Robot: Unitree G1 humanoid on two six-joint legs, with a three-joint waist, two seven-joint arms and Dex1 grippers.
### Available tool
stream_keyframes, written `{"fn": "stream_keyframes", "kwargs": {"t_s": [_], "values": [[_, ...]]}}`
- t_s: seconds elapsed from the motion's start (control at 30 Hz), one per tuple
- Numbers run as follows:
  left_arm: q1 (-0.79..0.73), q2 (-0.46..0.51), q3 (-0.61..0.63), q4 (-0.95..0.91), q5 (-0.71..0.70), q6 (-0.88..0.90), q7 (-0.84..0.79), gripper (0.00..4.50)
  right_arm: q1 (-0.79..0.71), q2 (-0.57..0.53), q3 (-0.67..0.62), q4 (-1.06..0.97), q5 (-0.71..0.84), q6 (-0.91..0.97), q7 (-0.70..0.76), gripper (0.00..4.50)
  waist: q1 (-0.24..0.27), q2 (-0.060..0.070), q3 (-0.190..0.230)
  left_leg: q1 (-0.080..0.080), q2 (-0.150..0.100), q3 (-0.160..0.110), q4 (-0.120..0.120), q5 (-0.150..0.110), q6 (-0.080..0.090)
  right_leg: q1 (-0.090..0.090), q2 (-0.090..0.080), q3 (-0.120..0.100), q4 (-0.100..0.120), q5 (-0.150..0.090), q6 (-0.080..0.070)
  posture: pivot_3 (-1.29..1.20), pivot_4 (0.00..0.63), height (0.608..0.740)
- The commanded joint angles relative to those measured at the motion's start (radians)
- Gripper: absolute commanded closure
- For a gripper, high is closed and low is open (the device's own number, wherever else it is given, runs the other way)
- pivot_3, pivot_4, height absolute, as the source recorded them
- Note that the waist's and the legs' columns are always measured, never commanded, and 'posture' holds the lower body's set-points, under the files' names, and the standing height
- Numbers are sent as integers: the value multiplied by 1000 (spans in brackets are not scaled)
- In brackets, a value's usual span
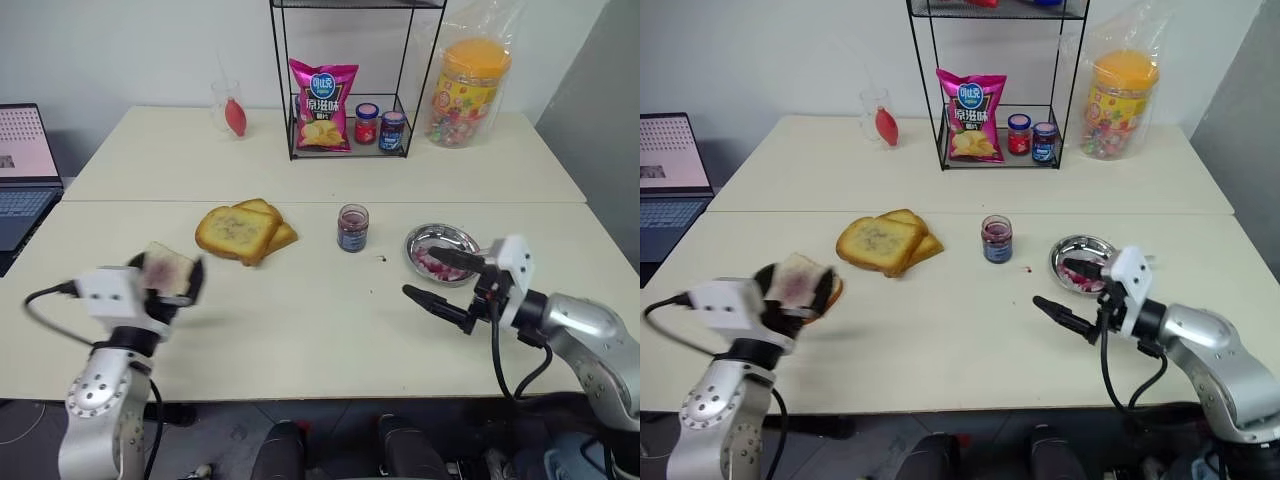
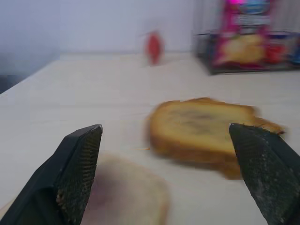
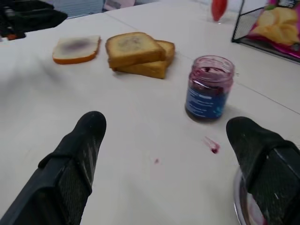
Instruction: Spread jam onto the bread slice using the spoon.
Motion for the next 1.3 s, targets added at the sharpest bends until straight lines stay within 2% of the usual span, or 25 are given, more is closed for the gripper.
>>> {"fn": "stream_keyframes", "kwargs": {"t_s": [0.03, 0.37, 0.47, 0.63, 0.67, 0.73, 0.77, 0.9, 1.3], "values": [[-41, -6, 94, 26, -73, 81, 94, 0, -101, -36, 39, -11, 39, 110, 19, 13, 1, 0, 0, -1, -1, 0, 0, 0, 0, 0, 0, 0, -1, 0, 1, 0, 150, 740], [-216, -56, 166, 162, -219, 288, 306, 0, -243, -91, 121, 33, 43, 174, 146, 13, 4, -4, 1, -1, -1, -1, 0, -1, -1, 0, 0, 0, -2, 1, 3, 0, 150, 740], [-256, -78, 174, 184, -253, 334, 361, 0, -262, -98, 123, 47, 40, 181, 170, 13, 4, -5, 2, -1, -1, -1, 1, -1, -1, 0, 0, -1, -2, 4, 8, 0, 150, 740], [-321, -105, 191, 216, -304, 402, 453, 0, -267, -140, 126, 50, 59, 197, 258, 13, 5, -5, 2, -1, -1, -1, 0, -1, -1, 0, 0, -1, -2, 4, 9, 0, 150, 740], [-331, -110, 185, 216, -310, 422, 469, 367, -269, -149, 126, 57, 59, 195, 275, 0, 5, -5, 2, -1, -1, -1, 0, -1, -1, 0, 0, -1, -2, 4, 9, 0, 150, 740], [-349, -121, 183, 217, -324, 446, 499, 552, -275, -156, 125, 77, 50, 183, 292, 0, 5, -5, 2, -1, -1, -1, 0, -1, -1, 1, 0, -1, -2, 4, 9, 0, 150, 740], [-353, -123, 183, 215, -328, 451, 507, 866, -277, -157, 124, 82, 47, 179, 295, 0, 6, -5, 2, -1, -1, -1, 0, -1, -1, 1, 0, -1, -2, 4, 9, 0, 150, 740], [-364, -127, 191, 205, -339, 466, 528, 1485, -280, -155, 119, 95, 42, 171, 299, 0, 6, -5, 2, -1, -2, -1, 1, -1, -1, 1, -1, 0, -2, 5, 10, 0, 150, 740], [-374, -131, 189, 179, -352, 452, 561, 4033, -273, -141, 122, 106, 26, 151, 301, 0, 7, -6, 2, -1, -2, -1, 1, -1, -1, 1, -1, 0, -3, 5, 10, 0, 150, 740]]}}
